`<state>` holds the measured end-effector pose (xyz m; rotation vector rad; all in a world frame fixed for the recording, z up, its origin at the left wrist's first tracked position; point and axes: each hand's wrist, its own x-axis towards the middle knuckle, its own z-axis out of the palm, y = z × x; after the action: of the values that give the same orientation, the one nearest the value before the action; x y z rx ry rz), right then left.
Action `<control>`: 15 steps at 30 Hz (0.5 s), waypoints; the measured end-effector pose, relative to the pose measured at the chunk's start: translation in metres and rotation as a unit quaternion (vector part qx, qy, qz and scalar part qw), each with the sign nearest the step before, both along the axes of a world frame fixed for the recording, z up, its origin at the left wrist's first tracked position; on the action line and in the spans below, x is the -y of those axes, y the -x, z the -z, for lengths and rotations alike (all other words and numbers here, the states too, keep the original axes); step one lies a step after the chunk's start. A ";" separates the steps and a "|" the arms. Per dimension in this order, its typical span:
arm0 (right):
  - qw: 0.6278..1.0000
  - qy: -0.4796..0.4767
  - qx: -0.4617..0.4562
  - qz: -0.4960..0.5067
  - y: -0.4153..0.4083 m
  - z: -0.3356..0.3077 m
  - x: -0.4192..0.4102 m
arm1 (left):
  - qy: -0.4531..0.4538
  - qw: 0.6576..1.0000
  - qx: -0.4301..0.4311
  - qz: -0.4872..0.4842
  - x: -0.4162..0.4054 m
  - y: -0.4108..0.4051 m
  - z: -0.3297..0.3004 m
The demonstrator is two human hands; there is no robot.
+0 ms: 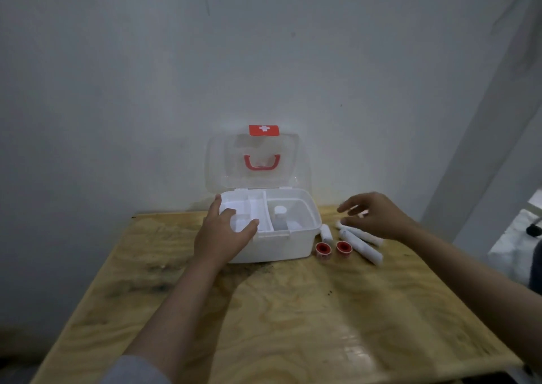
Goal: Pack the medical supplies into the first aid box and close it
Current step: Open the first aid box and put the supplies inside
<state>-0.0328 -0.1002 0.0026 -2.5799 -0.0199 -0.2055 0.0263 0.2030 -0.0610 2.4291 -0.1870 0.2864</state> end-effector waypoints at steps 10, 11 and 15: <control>0.996 0.037 -0.077 0.036 0.031 0.078 0.077 | 0.007 1.000 0.003 -0.014 0.002 0.001 -0.001; 0.997 0.031 -0.069 0.035 0.029 0.084 0.078 | 0.007 1.000 0.002 -0.016 0.003 0.001 -0.001; 0.999 0.002 -0.006 0.052 0.026 0.101 0.076 | 0.007 1.000 0.003 -0.021 0.004 0.002 -0.003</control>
<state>-0.0591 -0.1764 -0.0985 -2.5876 0.1180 -0.2276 0.0239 0.1990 -0.0581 2.4212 -0.1356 0.3123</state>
